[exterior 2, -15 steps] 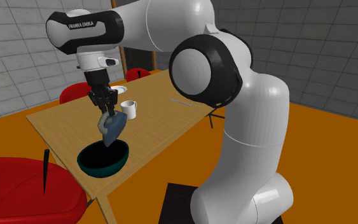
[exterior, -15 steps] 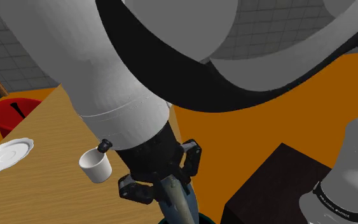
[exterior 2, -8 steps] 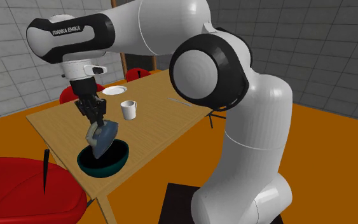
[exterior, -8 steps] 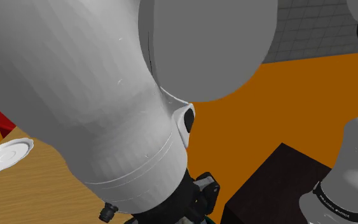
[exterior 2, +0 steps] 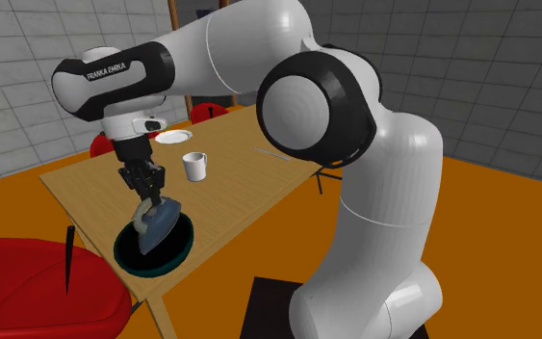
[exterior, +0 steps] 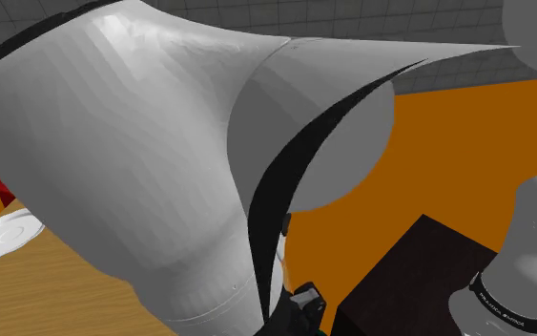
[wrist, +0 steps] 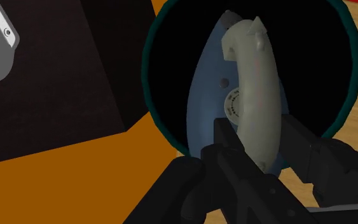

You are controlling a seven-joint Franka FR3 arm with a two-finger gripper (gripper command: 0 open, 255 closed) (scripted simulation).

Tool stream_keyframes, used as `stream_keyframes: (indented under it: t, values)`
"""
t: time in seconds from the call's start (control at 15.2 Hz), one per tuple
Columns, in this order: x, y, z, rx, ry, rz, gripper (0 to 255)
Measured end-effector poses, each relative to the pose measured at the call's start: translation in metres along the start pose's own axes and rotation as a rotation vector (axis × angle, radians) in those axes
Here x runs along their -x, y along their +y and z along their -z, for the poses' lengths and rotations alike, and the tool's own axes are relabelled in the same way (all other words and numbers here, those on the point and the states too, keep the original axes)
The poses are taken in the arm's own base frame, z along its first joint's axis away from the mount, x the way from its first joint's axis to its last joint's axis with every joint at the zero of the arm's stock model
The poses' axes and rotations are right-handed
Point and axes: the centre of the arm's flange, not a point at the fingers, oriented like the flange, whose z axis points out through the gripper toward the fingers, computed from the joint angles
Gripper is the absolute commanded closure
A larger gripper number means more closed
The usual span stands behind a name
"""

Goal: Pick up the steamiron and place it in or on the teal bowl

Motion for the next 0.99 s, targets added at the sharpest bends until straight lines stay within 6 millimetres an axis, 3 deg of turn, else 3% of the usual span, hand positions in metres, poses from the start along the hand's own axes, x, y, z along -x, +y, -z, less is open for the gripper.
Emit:
stream_keyframes:
  t: [0.26, 0.66, 0.73, 0.99]
  values:
    - [-0.004, -0.004, -0.014, -0.007, 0.003, -0.001, 255]
    - [-0.003, -0.004, -0.017, -0.008, 0.004, -0.001, 255]
    - [-0.003, -0.004, -0.017, -0.008, 0.004, -0.001, 0]
    - [-0.003, -0.004, -0.021, -0.001, 0.0, 0.0, 0]
